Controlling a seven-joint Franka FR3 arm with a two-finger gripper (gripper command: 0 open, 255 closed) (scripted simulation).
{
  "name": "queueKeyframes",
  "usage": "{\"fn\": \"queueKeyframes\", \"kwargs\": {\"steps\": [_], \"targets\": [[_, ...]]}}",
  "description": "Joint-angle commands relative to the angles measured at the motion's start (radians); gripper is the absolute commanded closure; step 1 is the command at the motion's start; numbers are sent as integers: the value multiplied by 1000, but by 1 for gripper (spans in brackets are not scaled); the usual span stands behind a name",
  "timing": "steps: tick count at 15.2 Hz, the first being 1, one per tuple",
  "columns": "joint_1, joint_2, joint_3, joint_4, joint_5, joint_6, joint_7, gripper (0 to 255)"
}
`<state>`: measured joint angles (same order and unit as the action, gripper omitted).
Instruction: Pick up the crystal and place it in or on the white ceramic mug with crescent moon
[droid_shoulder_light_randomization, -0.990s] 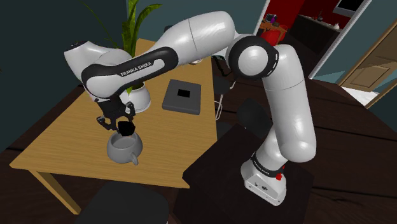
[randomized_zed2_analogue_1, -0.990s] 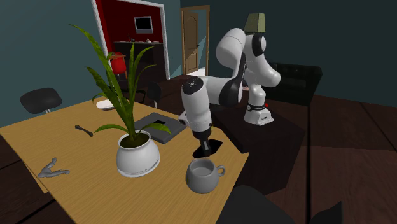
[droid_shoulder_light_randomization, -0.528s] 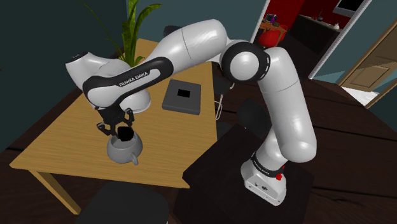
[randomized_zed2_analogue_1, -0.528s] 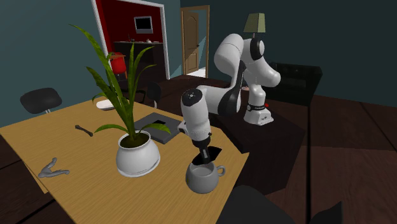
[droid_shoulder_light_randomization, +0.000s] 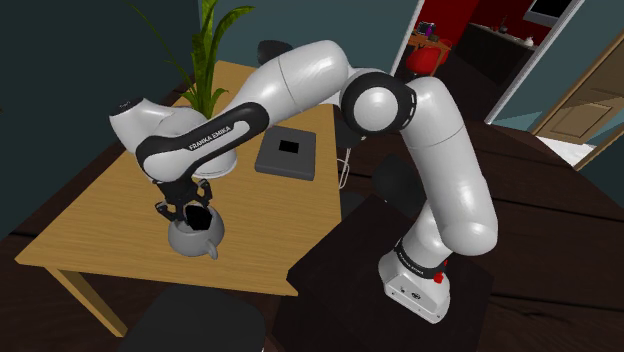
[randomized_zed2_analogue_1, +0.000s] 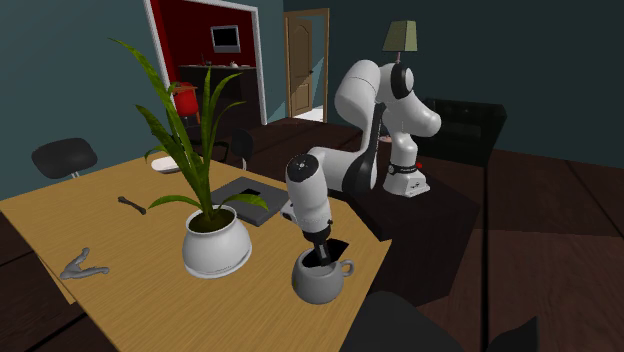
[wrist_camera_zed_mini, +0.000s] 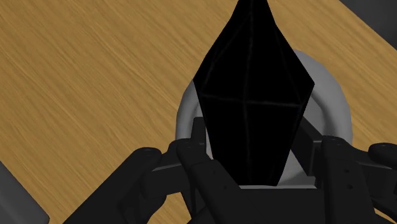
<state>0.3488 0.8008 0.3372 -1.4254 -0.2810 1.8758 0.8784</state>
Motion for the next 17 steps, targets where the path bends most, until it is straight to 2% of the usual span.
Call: {"fn": "queueKeyframes", "kwargs": {"steps": [1, 5, 6, 11, 15, 17], "targets": [[0, 1, -1, 1, -1, 1, 0, 255], [0, 1, -1, 1, -1, 1, 0, 255], [0, 2, -1, 2, -1, 1, 0, 0], [0, 1, -1, 1, -1, 1, 0, 0], [14, -11, 7, 110, 12, -117, -13, 0], [14, -11, 7, 110, 13, -117, -13, 0]]}}
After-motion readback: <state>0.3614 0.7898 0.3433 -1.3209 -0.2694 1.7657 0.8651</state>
